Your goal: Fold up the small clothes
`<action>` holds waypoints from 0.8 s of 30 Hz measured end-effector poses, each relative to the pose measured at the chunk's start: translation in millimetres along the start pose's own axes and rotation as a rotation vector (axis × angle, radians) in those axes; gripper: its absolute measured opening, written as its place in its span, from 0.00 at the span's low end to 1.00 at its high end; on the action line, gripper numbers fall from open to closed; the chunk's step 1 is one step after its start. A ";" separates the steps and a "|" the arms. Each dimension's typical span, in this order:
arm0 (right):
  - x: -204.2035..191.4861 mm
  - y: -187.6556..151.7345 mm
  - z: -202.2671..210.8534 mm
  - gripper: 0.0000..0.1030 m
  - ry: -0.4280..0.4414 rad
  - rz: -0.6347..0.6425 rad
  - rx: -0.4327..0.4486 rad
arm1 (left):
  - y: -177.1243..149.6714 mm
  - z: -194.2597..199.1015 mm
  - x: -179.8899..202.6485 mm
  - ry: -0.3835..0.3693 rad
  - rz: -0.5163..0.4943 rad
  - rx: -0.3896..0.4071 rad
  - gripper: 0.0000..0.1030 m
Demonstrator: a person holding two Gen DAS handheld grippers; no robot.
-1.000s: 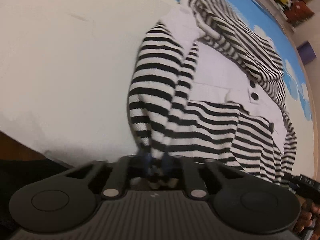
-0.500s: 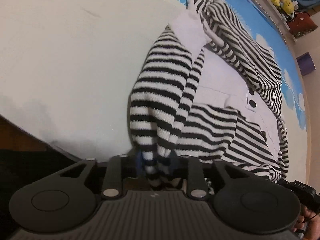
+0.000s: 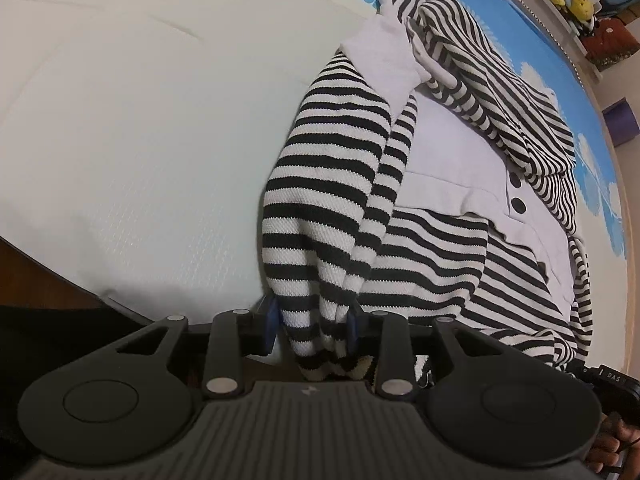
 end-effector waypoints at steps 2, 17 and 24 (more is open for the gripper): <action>1.1 -0.3 1.0 0.23 0.012 -0.009 -0.001 | -0.2 -1.3 0.7 0.003 -0.003 0.000 0.36; 1.2 -3.2 1.2 0.15 0.044 -0.005 -0.013 | -2.0 -2.6 1.7 0.016 -0.037 0.003 0.36; 1.4 -3.4 2.1 0.14 0.047 -0.004 -0.015 | -1.9 -2.2 3.2 0.000 -0.045 -0.003 0.30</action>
Point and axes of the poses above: each gripper's, at about its wrist camera, not at the fingertips, and z roughly against the way its jaws point, x to its right, y to its top, the point moved 7 cm from there along -z, roughly the way its jaws point, and after that the axes turned 12 degrees about -y, right-handed, at the moved point
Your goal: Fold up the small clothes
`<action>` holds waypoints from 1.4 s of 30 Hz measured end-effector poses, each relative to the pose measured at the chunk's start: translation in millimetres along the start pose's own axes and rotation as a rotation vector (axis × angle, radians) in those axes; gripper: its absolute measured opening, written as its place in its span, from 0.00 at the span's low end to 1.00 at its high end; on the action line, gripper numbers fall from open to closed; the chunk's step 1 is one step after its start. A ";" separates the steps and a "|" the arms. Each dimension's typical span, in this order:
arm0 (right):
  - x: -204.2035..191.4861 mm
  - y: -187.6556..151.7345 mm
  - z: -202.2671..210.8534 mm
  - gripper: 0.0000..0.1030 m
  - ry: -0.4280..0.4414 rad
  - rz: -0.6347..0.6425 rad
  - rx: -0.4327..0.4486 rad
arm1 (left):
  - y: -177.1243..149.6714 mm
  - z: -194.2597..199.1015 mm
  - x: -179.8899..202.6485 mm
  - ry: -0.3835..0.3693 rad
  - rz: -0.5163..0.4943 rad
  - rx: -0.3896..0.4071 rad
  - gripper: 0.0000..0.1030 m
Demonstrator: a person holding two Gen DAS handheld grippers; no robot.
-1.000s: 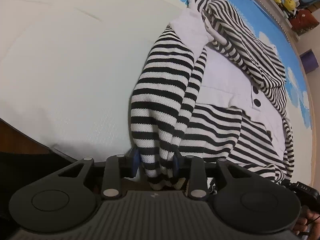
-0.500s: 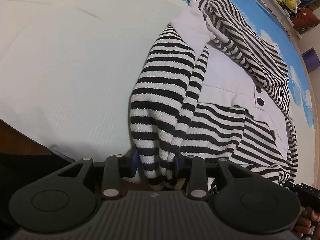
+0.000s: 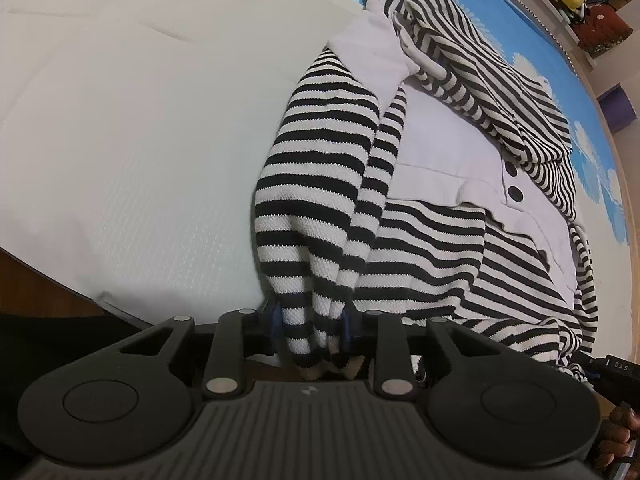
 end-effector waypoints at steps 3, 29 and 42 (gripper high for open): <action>-1.1 -0.6 0.0 0.15 -0.002 0.016 0.001 | 0.5 -0.1 -0.4 -0.003 0.006 -0.001 0.30; 2.4 5.4 18.9 0.10 0.063 -0.027 0.114 | -2.1 7.9 11.3 -0.031 -0.086 0.033 0.06; 19.6 22.8 123.0 0.08 0.303 -0.114 0.305 | 10.0 111.3 53.1 -0.216 -0.232 0.151 0.06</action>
Point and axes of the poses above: each gripper's, at about its wrist camera, not at the fingertips, and z roughly against the way its jaws point, x to its right, y to its top, the point moved 7 cm from there along -z, roughly the way its jaws point, and after that the axes turned 12 degrees about -y, right-handed, at the moved point
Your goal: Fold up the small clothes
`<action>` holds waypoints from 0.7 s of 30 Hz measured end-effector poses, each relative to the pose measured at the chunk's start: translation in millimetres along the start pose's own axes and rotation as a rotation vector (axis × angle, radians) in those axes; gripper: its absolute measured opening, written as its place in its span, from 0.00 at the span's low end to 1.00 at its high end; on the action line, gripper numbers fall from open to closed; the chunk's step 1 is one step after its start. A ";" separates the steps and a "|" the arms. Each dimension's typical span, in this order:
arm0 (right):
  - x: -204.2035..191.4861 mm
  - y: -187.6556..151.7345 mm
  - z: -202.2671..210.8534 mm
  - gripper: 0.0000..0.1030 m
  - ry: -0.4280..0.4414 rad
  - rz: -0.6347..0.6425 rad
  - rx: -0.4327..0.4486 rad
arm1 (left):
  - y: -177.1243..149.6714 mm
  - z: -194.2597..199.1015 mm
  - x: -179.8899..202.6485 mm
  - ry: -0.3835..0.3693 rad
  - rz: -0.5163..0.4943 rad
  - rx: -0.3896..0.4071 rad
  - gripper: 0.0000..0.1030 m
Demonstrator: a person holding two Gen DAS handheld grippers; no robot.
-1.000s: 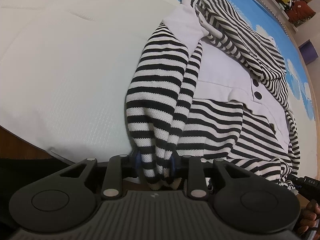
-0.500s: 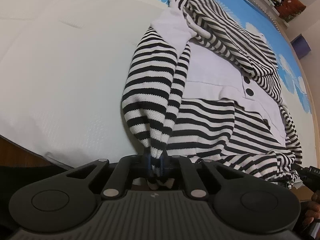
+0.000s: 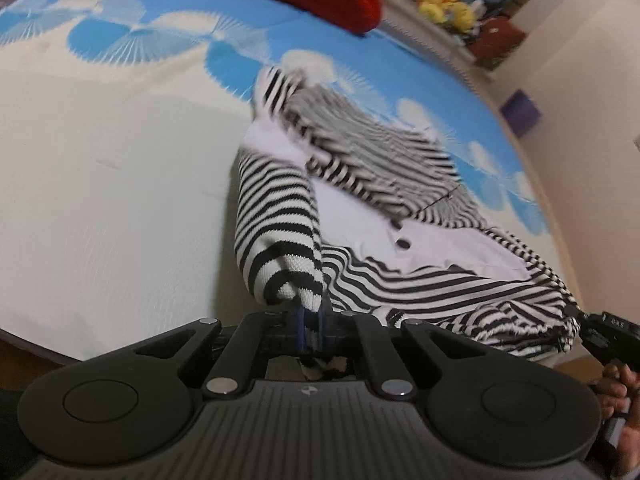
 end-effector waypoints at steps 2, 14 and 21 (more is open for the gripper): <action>-0.5 1.6 22.3 0.08 0.022 -0.004 0.015 | -3.6 22.4 9.3 -0.034 -0.023 -0.006 0.06; -0.3 10.8 64.0 0.08 0.071 -0.074 -0.047 | 24.1 28.8 -4.3 -0.175 0.175 -0.053 0.06; -18.9 98.4 -96.1 0.14 -0.011 -0.061 -0.117 | 131.1 -87.9 -80.9 -0.140 0.427 -0.030 0.18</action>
Point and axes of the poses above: each gripper's, at about its wrist camera, not at the fingertips, and z roughly against the way its jaws point, x to its right, y to its top, the point moved 7 cm from there along -z, roughly the way its jaws point, and after that the axes turned 12 degrees about -y, right-handed, at the moved point
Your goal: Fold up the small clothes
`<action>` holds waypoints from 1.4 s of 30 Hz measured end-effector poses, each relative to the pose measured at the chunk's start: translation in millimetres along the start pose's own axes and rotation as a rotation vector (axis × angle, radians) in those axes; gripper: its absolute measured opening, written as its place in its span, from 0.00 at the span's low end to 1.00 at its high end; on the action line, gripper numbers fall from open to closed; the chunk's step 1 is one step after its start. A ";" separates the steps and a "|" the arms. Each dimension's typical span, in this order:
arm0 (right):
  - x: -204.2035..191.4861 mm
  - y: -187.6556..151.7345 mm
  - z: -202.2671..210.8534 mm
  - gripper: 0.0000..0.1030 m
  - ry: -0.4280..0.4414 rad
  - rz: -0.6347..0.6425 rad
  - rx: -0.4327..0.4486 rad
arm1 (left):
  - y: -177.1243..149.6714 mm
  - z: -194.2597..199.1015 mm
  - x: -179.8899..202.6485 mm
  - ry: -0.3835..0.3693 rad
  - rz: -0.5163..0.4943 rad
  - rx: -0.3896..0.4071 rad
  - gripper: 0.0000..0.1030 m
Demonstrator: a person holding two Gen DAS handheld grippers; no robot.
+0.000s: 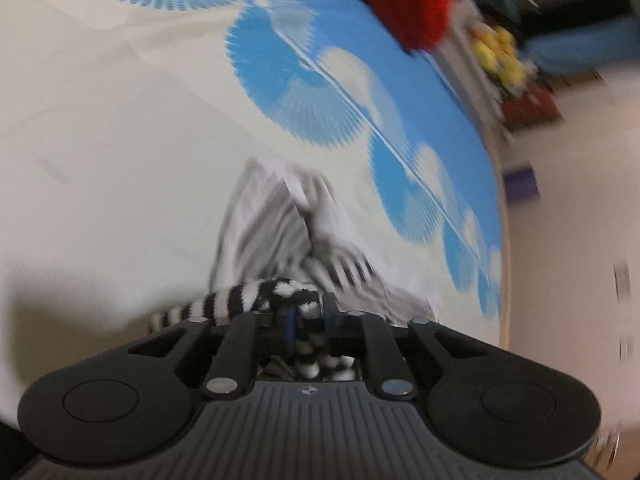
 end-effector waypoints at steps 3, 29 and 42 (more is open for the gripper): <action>5.1 34.6 -37.8 0.24 -0.117 0.007 0.028 | 30.0 -1.1 -2.9 -0.032 0.009 0.090 0.37; -70.0 -17.2 -112.0 0.27 -0.202 0.937 0.204 | -8.2 -96.4 24.0 0.290 -0.713 -0.090 0.03; -85.9 21.9 -160.7 0.06 -0.324 0.770 0.141 | 40.6 -138.0 11.7 0.460 -0.644 -0.023 0.03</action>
Point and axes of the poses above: each gripper's, at about its wrist camera, not at the fingertips, and z roughly against the way its jaws point, x to its right, y to its top, the point moved 7 cm from there along -z, roughly the way its jaws point, and after that the axes turned 12 degrees about -y, right-handed, at the moved point
